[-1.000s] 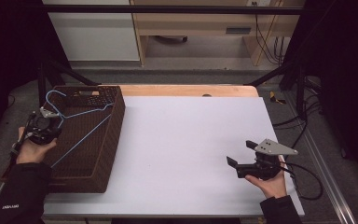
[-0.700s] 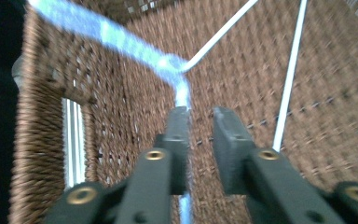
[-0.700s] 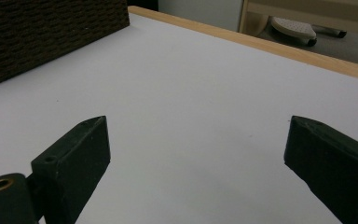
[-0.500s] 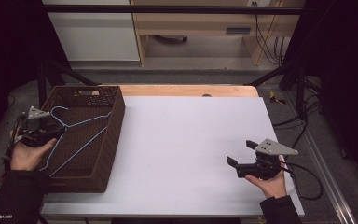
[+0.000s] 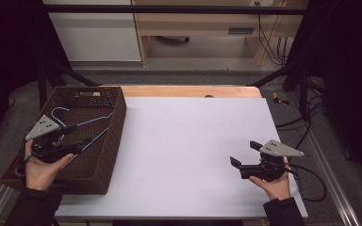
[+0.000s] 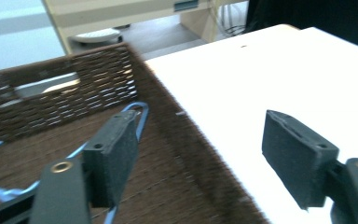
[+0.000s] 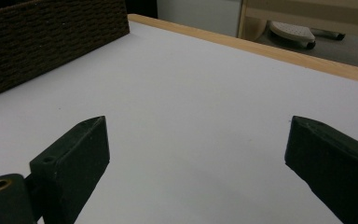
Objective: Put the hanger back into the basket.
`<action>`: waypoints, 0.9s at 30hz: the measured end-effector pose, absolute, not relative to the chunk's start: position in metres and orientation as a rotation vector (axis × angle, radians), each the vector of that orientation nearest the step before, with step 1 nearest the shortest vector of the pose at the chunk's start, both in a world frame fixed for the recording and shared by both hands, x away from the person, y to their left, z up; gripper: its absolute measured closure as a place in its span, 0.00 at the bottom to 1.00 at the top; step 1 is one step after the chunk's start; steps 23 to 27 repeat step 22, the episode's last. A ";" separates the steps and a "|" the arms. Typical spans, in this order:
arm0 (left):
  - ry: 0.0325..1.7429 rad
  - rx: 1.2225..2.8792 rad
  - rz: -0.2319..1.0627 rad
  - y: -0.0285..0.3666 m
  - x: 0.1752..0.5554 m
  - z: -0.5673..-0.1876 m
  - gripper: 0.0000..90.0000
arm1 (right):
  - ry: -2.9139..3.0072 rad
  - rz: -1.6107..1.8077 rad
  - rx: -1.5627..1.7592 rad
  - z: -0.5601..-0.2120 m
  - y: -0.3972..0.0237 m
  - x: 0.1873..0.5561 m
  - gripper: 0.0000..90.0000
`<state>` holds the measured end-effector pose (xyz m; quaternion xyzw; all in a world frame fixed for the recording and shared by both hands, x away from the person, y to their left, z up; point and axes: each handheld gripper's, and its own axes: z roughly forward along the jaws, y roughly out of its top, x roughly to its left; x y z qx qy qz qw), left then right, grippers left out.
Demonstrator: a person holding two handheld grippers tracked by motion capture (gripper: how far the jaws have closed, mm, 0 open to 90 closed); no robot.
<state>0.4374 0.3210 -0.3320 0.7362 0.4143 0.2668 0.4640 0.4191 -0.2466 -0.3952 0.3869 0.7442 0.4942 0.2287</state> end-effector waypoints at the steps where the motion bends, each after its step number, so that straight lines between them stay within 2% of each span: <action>1: 0.995 1.824 0.645 0.313 0.435 -0.332 0.27 | 2.050 1.361 1.062 -0.395 -0.247 0.419 0.07; 12: 0.871 1.858 0.571 0.243 0.416 -0.353 0.09 | 2.038 1.379 1.071 -0.394 -0.249 0.418 0.07; 17: 0.857 1.871 0.559 0.229 0.414 -0.365 0.08 | 2.029 1.398 1.076 -0.395 -0.252 0.417 0.07; 27: 0.878 1.845 0.524 0.231 0.414 -0.374 0.08 | 2.024 1.401 1.083 -0.395 -0.255 0.417 0.07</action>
